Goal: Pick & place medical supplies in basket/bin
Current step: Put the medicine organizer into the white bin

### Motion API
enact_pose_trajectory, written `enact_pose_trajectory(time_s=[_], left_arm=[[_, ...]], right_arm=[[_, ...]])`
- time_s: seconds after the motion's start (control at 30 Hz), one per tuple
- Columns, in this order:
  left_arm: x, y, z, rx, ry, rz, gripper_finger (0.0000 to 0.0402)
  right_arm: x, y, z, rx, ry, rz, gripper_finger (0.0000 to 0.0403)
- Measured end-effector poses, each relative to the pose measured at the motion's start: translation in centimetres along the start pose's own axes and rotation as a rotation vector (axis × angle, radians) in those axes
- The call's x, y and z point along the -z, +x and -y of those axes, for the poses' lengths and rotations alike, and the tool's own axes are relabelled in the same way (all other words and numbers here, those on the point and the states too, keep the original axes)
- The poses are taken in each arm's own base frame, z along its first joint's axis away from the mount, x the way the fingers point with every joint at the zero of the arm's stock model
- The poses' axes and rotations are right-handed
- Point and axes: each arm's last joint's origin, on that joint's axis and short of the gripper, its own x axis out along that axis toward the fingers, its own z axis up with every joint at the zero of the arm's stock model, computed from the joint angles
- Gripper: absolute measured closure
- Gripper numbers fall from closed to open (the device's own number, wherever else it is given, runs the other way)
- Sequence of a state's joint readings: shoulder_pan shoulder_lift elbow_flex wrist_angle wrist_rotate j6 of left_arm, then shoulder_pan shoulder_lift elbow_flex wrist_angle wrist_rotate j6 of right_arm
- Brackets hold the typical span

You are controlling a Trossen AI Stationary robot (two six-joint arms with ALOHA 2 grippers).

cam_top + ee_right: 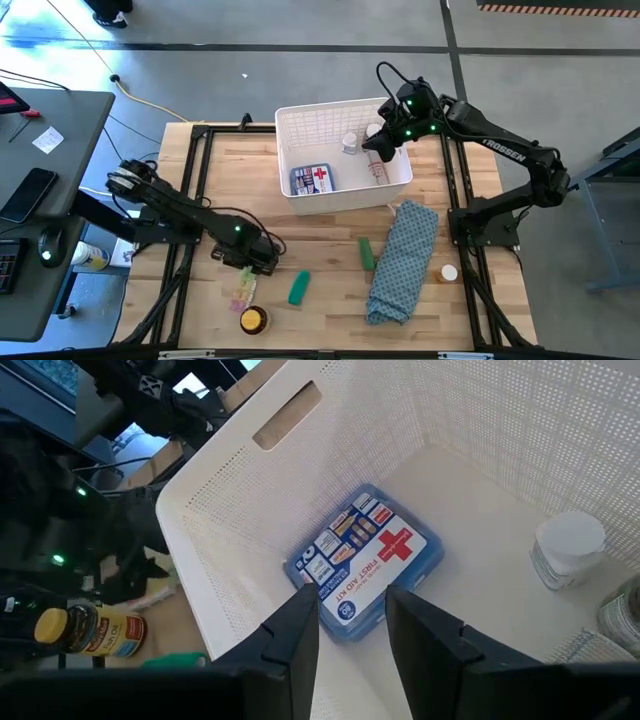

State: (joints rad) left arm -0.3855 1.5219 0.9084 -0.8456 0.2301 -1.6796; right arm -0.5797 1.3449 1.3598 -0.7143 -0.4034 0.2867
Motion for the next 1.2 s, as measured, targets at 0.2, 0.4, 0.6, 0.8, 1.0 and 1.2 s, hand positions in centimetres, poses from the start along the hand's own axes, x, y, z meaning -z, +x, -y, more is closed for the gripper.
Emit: enact_pose_trajectory(time_s=[0.2, 0.4, 0.6, 0.8, 1.0, 1.2], left_arm=[[0.4, -2.7, -1.0, 0.098, 0.02, 0.037, 0.0274], [0.5, -3.7, -1.6, 0.126, -0.014, 0.058, 0.0336], [0.4, -3.1, -1.5, 0.107, -0.038, 0.046, 0.0233], [0.0, -1.5, -1.2, 0.083, -0.135, 0.05, 0.0082], [-0.4, 0.9, -0.4, 0.07, -0.145, 0.041, 0.0007], [-0.5, 2.4, 0.2, 0.042, -0.124, 0.0, 0.0026]], right_arm=[[0.0, 0.0, 0.0, 0.0, -0.01, 0.0, 0.0293], [0.0, 0.0, 0.0, 0.003, -0.026, 0.001, 0.0293], [0.0, 0.0, 0.0, 0.004, -0.025, -0.002, 0.0293], [0.0, 0.0, 0.0, 0.004, -0.023, -0.003, 0.0293], [0.1, 0.0, 0.0, -0.003, -0.018, -0.013, 0.0293], [0.5, 0.0, 0.1, -0.007, -0.006, -0.047, 0.0293]])
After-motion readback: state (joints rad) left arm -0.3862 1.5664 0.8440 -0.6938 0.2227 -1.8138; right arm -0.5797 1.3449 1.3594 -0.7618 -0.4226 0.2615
